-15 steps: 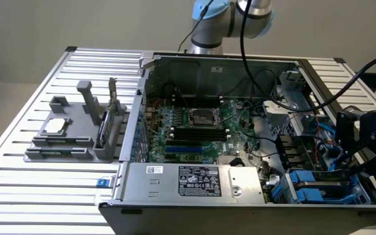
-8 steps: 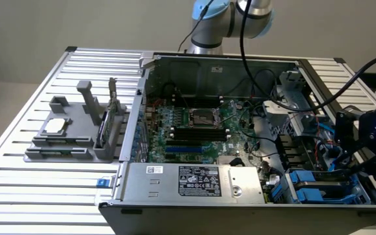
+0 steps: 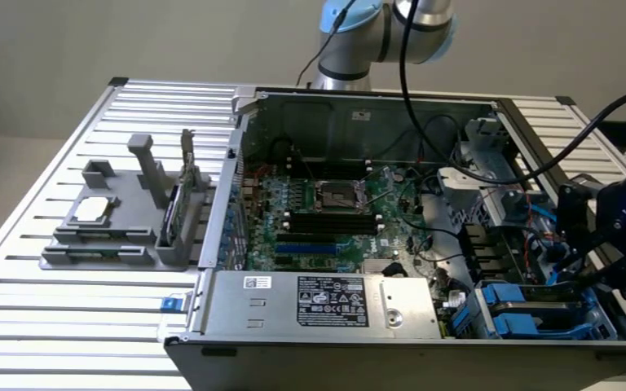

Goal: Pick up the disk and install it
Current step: 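Insert the first disk wire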

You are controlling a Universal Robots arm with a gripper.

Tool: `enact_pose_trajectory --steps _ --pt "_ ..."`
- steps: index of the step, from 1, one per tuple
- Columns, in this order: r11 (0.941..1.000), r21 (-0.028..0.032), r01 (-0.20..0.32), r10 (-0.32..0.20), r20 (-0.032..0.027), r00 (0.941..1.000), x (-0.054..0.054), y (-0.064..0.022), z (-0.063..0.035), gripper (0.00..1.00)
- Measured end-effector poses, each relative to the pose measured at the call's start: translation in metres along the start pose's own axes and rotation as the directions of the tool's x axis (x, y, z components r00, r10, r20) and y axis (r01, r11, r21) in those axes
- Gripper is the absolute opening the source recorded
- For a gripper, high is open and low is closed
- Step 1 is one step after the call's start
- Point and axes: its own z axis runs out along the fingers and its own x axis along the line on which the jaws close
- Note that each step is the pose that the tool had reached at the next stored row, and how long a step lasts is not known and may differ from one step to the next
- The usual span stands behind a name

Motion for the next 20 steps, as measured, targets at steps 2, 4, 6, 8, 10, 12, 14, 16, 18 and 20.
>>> enact_pose_trajectory --steps 2,4,6,8,10,12,14,16,18,20 --pt "1.0000 0.0000 0.000 0.000 0.0000 1.0000 0.0003 0.0002 0.0000 0.31" --pt "1.0000 0.0000 0.000 0.000 0.0000 1.0000 0.0006 0.0004 0.0001 0.31" --pt "1.0000 0.0001 0.000 0.000 0.0002 1.0000 0.0011 0.0006 0.0001 0.31" --pt "1.0000 0.0001 0.000 0.000 0.0003 1.0000 0.0016 0.0009 0.0002 0.31" --pt "1.0000 0.0001 0.000 0.000 0.0001 1.0000 0.0020 0.0011 0.0003 0.31" --pt "1.0000 -0.0001 0.000 0.000 -0.0002 1.0000 0.0021 0.0011 0.0004 0.29" --pt "1.0000 -0.0002 0.000 0.000 -0.0004 1.0000 0.0023 0.0012 0.0004 0.22" --pt "1.0000 -0.0003 0.000 0.000 -0.0006 1.0000 0.0025 0.0013 0.0005 0.16" --pt "1.0000 -0.0003 0.000 0.000 -0.0007 1.0000 0.0028 0.0015 0.0005 0.16" --pt "1.0000 -0.0006 0.000 0.000 -0.0012 1.0000 0.0029 0.0015 0.0006 0.16"
